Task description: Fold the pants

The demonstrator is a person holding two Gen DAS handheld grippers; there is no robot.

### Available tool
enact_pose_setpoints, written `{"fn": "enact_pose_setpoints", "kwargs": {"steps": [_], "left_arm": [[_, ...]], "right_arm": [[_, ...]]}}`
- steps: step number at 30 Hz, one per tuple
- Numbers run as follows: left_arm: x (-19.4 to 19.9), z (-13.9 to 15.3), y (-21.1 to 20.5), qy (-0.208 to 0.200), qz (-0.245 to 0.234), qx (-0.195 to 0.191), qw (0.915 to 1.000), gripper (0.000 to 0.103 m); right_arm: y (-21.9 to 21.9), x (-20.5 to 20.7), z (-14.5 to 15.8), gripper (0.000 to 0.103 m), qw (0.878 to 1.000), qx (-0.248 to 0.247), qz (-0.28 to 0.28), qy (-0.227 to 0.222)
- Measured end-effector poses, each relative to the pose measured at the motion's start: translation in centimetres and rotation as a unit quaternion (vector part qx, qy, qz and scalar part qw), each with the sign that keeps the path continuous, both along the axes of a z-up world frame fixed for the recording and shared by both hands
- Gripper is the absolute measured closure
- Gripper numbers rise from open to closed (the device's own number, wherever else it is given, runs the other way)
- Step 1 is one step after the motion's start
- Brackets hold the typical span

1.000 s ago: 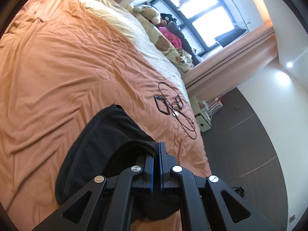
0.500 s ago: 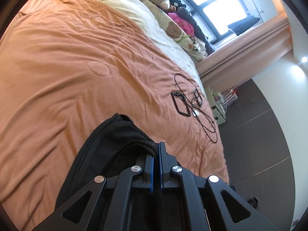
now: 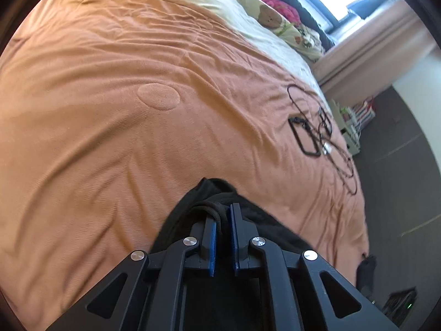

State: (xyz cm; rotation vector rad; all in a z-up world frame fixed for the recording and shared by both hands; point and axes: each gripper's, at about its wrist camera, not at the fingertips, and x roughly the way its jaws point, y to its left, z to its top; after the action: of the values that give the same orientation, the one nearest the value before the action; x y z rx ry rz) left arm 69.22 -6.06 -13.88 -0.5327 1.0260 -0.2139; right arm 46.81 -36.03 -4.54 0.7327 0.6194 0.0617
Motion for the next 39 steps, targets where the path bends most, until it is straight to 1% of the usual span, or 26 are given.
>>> {"fn": "enact_pose_setpoints", "kwargs": {"steps": [1, 2, 3, 4, 5, 6, 7, 10, 12, 13, 17, 18, 23, 26, 29, 30, 31, 32, 33, 34, 35, 36, 37, 38, 39], "left_arm": [[0.0, 0.0, 0.1, 0.002, -0.007, 0.010, 0.9999, 0.091], [-0.1, 0.0, 0.2, 0.004, -0.013, 0.015, 0.9998, 0.084], [-0.1, 0.1, 0.2, 0.005, -0.018, 0.017, 0.9997, 0.072], [-0.1, 0.2, 0.4, 0.005, -0.022, 0.021, 0.9995, 0.063], [-0.2, 0.4, 0.6, 0.001, -0.021, 0.027, 0.9994, 0.044], [-0.4, 0.7, 0.9, -0.008, -0.017, 0.035, 0.9992, 0.032], [-0.6, 1.1, 1.1, -0.017, -0.016, 0.041, 0.9989, 0.030], [-0.6, 1.4, 1.5, -0.020, -0.023, 0.051, 0.9982, 0.030], [-0.5, 1.4, 1.2, -0.021, -0.040, 0.074, 0.9962, 0.030], [-0.4, 1.2, 0.8, -0.019, -0.056, 0.095, 0.9937, 0.031], [-0.3, 0.4, -0.5, -0.016, -0.112, 0.138, 0.9840, 0.031], [-0.3, 0.2, -0.8, -0.020, -0.126, 0.150, 0.9804, 0.031], [0.1, -1.0, -1.9, -0.028, -0.166, 0.193, 0.9667, 0.031], [0.9, -1.6, -2.8, -0.052, -0.186, 0.215, 0.9574, 0.031], [1.5, -1.9, -3.7, -0.072, -0.201, 0.226, 0.9504, 0.031], [1.7, -2.0, -3.8, -0.075, -0.202, 0.227, 0.9498, 0.031], [2.1, -2.3, -4.0, -0.076, -0.206, 0.226, 0.9490, 0.031], [2.4, -2.5, -4.1, -0.075, -0.209, 0.229, 0.9479, 0.031], [2.7, -2.8, -4.3, -0.074, -0.209, 0.236, 0.9461, 0.031], [3.0, -3.1, -4.5, -0.072, -0.212, 0.242, 0.9441, 0.031], [3.2, -3.3, -4.6, -0.073, -0.213, 0.244, 0.9431, 0.033], [3.3, -3.4, -4.7, -0.077, -0.214, 0.243, 0.9431, 0.042], [3.4, -3.4, -4.8, -0.080, -0.214, 0.240, 0.9434, 0.049], [3.5, -3.4, -4.9, -0.081, -0.215, 0.239, 0.9436, 0.067], [3.6, -3.4, -5.1, -0.083, -0.217, 0.235, 0.9437, 0.088]], "right_arm": [[-0.1, 0.0, -0.2, 0.045, 1.000, -0.009, 0.001, 0.005], [-0.4, 0.0, -0.3, 0.045, 1.000, -0.022, 0.002, 0.015], [-0.4, 0.2, -0.5, 0.045, 0.999, -0.028, 0.005, 0.020], [-0.2, 0.4, -0.5, 0.045, 0.999, -0.036, 0.013, 0.028], [-0.1, 0.6, -0.7, 0.045, 0.998, -0.045, 0.022, 0.036], [0.2, 1.0, -0.6, 0.045, 0.997, -0.056, 0.027, 0.043], [0.4, 1.2, -0.6, 0.045, 0.996, -0.064, 0.031, 0.048], [0.9, 2.0, -0.4, 0.045, 0.993, -0.085, 0.048, 0.058], [1.2, 2.5, -0.1, 0.045, 0.991, -0.101, 0.058, 0.065], [1.1, 2.8, 0.0, 0.045, 0.990, -0.108, 0.064, 0.068], [1.2, 4.0, 0.1, 0.045, 0.983, -0.138, 0.093, 0.080], [1.3, 4.4, 0.0, 0.045, 0.981, -0.146, 0.099, 0.082], [2.2, 6.4, -0.1, 0.045, 0.970, -0.184, 0.126, 0.097], [2.7, 7.6, -0.3, 0.045, 0.965, -0.201, 0.136, 0.100], [2.8, 8.1, -0.5, 0.045, 0.963, -0.205, 0.143, 0.098], [2.9, 8.2, -0.6, 0.048, 0.963, -0.209, 0.144, 0.095], [2.9, 8.2, -0.6, 0.056, 0.962, -0.212, 0.146, 0.095], [3.1, 8.2, -0.7, 0.059, 0.960, -0.222, 0.144, 0.095], [3.0, 8.2, -0.8, 0.065, 0.959, -0.228, 0.141, 0.095], [2.9, 8.1, -0.8, 0.068, 0.958, -0.232, 0.140, 0.094], [2.9, 7.9, -0.8, 0.070, 0.958, -0.234, 0.137, 0.091], [2.8, 7.7, -0.7, 0.073, 0.959, -0.235, 0.135, 0.089], [2.8, 7.5, -0.6, 0.075, 0.959, -0.235, 0.132, 0.087], [2.6, 7.3, -0.6, 0.075, 0.960, -0.235, 0.127, 0.085], [2.6, 6.9, -0.4, 0.075, 0.961, -0.237, 0.120, 0.081]]}}
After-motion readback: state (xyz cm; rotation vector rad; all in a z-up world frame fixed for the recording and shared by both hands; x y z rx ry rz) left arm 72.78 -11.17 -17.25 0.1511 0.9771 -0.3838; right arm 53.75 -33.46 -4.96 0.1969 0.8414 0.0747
